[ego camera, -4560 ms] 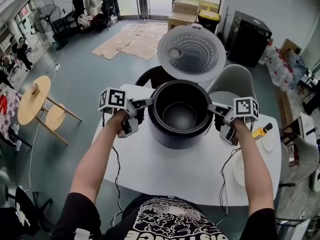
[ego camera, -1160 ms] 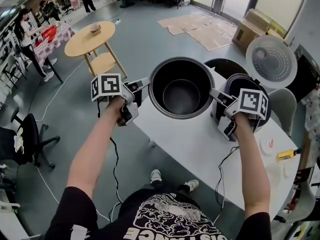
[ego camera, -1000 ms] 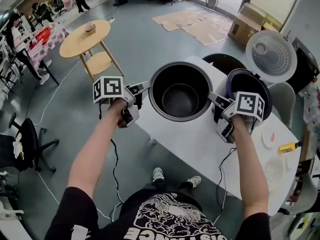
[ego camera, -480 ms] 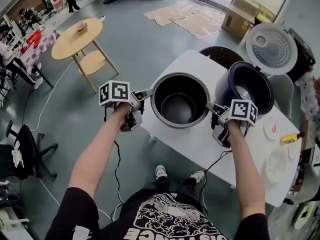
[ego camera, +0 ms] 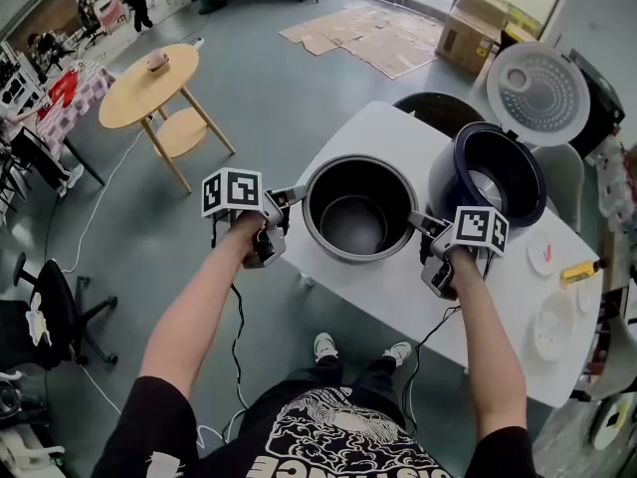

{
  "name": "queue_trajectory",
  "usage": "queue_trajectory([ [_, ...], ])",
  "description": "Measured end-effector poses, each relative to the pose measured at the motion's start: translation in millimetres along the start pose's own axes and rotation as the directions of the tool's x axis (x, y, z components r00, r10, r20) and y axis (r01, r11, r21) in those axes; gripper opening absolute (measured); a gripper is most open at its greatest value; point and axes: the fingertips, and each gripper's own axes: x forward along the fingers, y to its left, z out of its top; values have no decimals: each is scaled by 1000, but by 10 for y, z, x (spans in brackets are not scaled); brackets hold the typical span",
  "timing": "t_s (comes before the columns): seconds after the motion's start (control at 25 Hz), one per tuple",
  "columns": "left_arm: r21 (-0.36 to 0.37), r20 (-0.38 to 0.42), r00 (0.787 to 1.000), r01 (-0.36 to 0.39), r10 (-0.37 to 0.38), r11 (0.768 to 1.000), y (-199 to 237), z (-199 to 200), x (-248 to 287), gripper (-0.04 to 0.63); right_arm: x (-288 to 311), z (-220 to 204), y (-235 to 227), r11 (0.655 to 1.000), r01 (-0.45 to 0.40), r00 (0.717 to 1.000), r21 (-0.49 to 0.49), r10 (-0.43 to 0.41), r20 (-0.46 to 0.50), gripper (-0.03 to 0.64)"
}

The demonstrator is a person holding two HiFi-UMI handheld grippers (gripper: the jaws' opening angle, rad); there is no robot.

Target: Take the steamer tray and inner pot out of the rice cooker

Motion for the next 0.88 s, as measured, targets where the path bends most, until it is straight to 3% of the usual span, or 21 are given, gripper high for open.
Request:
queue_trajectory([
  [0.16, 28, -13, 1000, -17, 17, 999, -10, 43, 38, 32, 7, 23, 10, 999, 10, 1000, -47, -11, -20, 64],
  [0.4, 138, -64, 994, -84, 93, 987, -18, 58, 20, 37, -17, 18, 44, 990, 51, 996, -132, -60, -64, 87],
  [0.64, 257, -5, 985, -164, 172, 952, -151, 259, -50, 35, -165, 213, 104, 980, 70, 996, -189, -80, -46, 89],
  [0.88, 381, 70, 978, -207, 196, 901, -610, 404, -109, 32, -240, 475, 528, 939, 58, 998, -339, -62, -2, 87],
])
